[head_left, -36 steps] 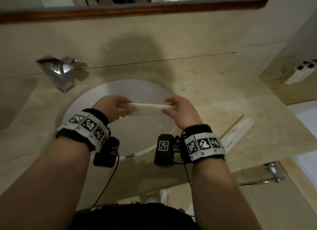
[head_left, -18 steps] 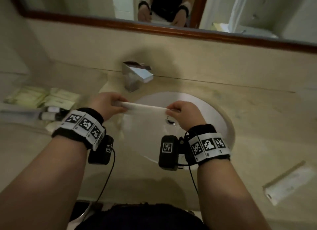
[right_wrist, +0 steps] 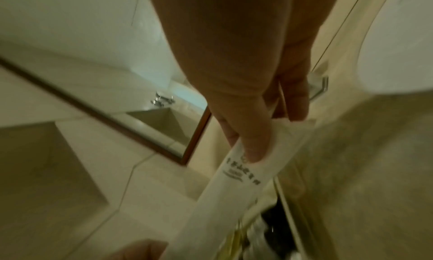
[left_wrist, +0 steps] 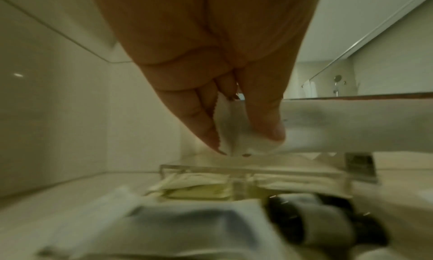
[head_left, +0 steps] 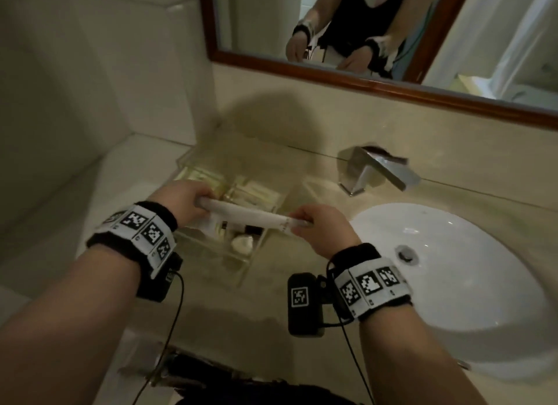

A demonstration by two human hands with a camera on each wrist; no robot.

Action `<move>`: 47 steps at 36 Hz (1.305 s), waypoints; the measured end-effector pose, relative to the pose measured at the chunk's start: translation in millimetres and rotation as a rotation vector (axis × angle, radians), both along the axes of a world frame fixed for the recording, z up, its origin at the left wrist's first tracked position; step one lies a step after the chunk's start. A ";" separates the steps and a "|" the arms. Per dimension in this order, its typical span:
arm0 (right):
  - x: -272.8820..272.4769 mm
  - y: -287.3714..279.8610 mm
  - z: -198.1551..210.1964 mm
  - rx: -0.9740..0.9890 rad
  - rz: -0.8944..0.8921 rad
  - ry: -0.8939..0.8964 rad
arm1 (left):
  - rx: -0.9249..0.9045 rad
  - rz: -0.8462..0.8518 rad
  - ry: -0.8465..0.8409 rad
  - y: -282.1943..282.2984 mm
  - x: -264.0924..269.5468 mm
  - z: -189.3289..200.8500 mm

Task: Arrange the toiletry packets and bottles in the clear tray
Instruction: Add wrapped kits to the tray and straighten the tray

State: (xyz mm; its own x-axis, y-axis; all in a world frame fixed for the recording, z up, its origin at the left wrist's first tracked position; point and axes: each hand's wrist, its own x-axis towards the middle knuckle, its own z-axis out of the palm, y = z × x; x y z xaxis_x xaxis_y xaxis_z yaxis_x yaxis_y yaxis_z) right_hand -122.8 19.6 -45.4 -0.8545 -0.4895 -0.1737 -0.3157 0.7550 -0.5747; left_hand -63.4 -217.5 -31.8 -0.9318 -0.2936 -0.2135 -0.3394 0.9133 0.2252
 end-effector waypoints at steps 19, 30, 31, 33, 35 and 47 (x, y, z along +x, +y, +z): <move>32.5 -126.4 -48.3 0.242 0.097 -0.027 | -0.132 -0.090 -0.260 -109.2 5.0 -35.2; 26.0 -141.4 -47.1 0.332 0.140 -0.061 | -0.383 -0.174 -0.252 -96.3 -7.0 -32.4; 25.3 -143.6 -46.9 0.356 0.153 -0.079 | -0.341 -0.173 -0.241 -96.6 -6.9 -31.7; 25.0 -145.9 -48.7 0.404 0.166 -0.087 | -0.261 -0.156 -0.233 -97.2 -6.6 -29.8; 26.6 -144.2 -52.8 0.414 0.136 0.015 | -0.223 -0.132 -0.256 -97.1 -6.6 -28.9; 31.4 -132.6 -63.3 0.353 0.076 0.054 | -0.132 -0.073 -0.233 -94.6 -11.3 -41.4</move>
State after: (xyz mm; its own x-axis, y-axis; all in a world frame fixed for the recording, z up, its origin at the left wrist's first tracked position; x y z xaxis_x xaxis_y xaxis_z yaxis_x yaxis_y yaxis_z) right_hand -91.4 -113.0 -108.7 -0.8306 -0.4697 -0.2992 -0.4009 0.8772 -0.2641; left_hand -74.7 -312.0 -73.2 -0.8817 -0.2668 -0.3892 -0.3002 0.9535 0.0263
